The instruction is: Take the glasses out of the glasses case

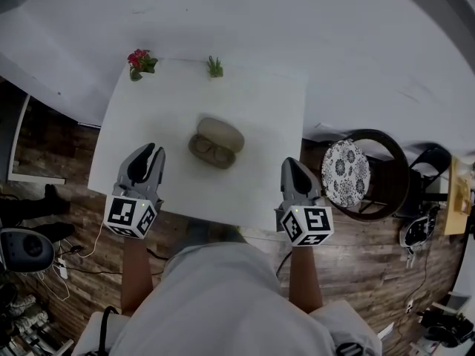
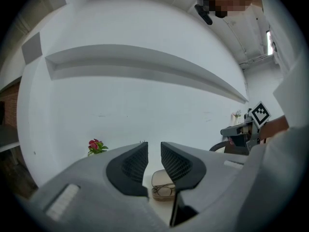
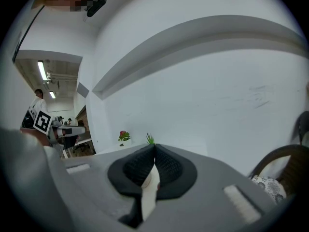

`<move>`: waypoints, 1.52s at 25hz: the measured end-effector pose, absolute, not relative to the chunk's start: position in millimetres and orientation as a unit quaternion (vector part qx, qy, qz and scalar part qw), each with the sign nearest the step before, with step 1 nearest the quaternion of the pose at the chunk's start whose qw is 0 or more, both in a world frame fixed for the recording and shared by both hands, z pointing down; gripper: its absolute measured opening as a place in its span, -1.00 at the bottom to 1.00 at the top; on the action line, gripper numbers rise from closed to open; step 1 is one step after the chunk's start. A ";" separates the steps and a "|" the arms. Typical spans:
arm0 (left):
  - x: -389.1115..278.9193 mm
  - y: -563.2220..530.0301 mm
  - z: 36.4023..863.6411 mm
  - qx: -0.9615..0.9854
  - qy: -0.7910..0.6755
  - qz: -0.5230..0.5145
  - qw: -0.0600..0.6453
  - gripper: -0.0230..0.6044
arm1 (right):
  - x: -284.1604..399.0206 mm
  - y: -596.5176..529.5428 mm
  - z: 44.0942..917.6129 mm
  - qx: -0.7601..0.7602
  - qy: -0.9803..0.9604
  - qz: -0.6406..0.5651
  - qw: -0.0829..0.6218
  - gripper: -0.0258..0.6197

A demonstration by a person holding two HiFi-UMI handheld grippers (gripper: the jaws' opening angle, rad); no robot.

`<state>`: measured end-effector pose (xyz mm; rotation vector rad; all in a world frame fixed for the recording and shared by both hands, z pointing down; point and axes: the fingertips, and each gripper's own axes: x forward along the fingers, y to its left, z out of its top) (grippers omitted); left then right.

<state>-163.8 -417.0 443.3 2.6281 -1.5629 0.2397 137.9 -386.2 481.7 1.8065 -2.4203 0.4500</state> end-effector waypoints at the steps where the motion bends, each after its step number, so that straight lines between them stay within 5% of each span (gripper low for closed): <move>1: -163.9 -424.0 445.4 0.860 -0.503 0.081 0.038 -0.64 | 137.5 -389.2 482.8 0.595 -0.788 0.149 0.044 -0.91; 19: -93.9 -468.6 519.1 0.928 -0.288 0.231 0.052 -0.63 | 148.3 -397.2 507.4 0.640 -0.746 0.176 0.056 -0.91; 27: -62.5 -473.6 584.3 0.887 -0.147 0.429 -0.084 -0.64 | 168.6 -383.8 519.9 0.667 -0.717 0.191 0.061 -0.91; 38: -38.1 -471.4 667.6 0.852 -0.016 0.516 -0.084 -0.63 | 194.4 -355.1 537.4 0.704 -0.674 0.214 0.069 -0.91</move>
